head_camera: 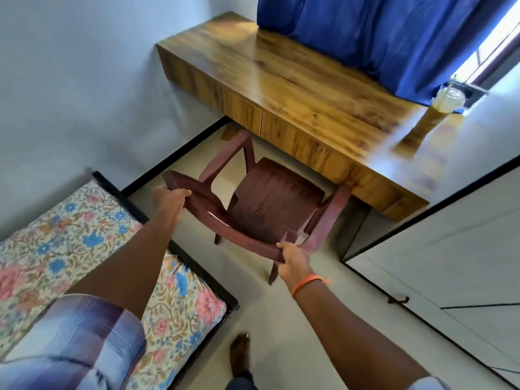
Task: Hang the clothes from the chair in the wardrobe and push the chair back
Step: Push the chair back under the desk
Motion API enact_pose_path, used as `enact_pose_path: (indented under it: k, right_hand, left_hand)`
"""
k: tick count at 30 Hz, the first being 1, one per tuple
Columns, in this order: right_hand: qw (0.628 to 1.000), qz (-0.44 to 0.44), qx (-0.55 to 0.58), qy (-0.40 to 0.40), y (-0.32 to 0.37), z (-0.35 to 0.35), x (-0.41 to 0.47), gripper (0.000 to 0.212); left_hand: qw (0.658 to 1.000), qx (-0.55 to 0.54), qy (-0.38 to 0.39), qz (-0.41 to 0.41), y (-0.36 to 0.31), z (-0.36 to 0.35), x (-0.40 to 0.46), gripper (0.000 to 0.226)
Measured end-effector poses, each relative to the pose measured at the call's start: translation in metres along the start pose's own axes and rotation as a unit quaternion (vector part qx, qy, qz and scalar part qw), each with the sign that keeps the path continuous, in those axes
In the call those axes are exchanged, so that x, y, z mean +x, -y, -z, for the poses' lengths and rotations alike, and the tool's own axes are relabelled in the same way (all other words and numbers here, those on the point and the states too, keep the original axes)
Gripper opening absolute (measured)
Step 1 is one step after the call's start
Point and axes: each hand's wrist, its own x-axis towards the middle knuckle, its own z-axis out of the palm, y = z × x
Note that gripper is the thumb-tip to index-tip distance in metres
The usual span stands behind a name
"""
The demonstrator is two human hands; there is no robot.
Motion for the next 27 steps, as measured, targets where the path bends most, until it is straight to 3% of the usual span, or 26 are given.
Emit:
enact_pose_path:
  k: [3,6,9,12,20,27]
  right_hand:
    - [1.0,-0.01,0.013,0.001,-0.008,-0.041,-0.005,0.031]
    - [1.0,-0.016,-0.001,-0.015,-0.016,-0.058,-0.004,0.03]
    - [1.0,-0.014,0.006,-0.014,-0.012,-0.071,-0.003,0.03]
    - [1.0,-0.011,-0.013,-0.009,-0.011,-0.087,-0.001,0.026]
    - [0.998,-0.039,-0.051,-0.004,-0.011,-0.119,0.014,0.023]
    - [0.996,-0.034,-0.062,-0.049,-0.01,-0.125,0.012,0.02]
  left_hand:
    - [1.0,-0.006,-0.002,0.013,-0.011,0.004,0.029,0.023]
    - [0.997,-0.014,-0.045,0.054,-0.02,0.003,0.042,0.032]
    - [0.994,-0.015,-0.086,0.068,-0.03,-0.004,0.05,0.027]
    - [0.996,0.003,-0.075,0.045,-0.033,-0.003,0.055,0.01]
    - [0.992,0.013,-0.106,0.069,-0.044,0.011,0.097,0.038]
    - [0.992,0.036,-0.088,0.088,-0.059,0.009,0.092,0.023]
